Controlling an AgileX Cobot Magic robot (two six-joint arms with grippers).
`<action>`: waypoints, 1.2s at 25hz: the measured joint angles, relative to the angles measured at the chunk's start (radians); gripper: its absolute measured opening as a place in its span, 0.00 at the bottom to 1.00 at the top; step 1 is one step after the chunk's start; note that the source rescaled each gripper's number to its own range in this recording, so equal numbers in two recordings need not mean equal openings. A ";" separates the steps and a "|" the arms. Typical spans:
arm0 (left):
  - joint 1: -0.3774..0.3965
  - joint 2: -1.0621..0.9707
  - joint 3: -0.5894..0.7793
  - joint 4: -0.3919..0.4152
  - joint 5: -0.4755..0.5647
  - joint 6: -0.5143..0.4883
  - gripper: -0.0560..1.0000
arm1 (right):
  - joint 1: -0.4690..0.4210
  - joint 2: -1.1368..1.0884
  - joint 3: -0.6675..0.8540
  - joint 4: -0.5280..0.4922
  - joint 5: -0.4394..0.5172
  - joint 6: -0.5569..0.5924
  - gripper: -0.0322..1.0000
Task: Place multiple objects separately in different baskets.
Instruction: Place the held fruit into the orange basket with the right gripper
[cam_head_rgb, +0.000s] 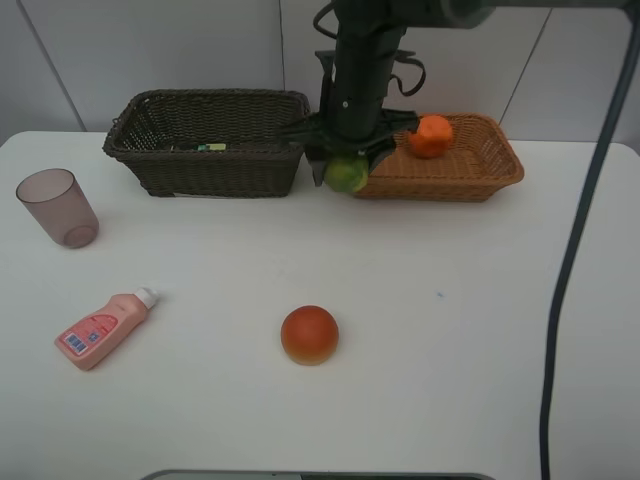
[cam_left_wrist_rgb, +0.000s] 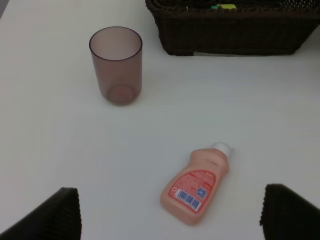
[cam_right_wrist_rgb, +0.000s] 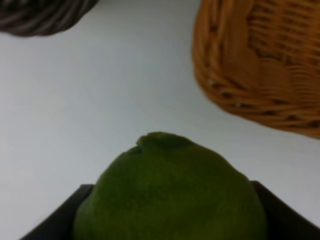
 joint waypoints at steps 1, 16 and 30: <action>0.000 0.000 0.000 0.000 0.000 0.000 0.92 | -0.021 -0.007 0.000 0.000 -0.002 -0.009 0.41; 0.000 0.000 0.000 0.000 0.000 0.000 0.92 | -0.225 -0.013 0.000 -0.002 -0.187 -0.043 0.41; 0.000 0.000 0.000 0.000 0.000 0.000 0.92 | -0.238 0.131 0.000 -0.033 -0.391 -0.044 0.41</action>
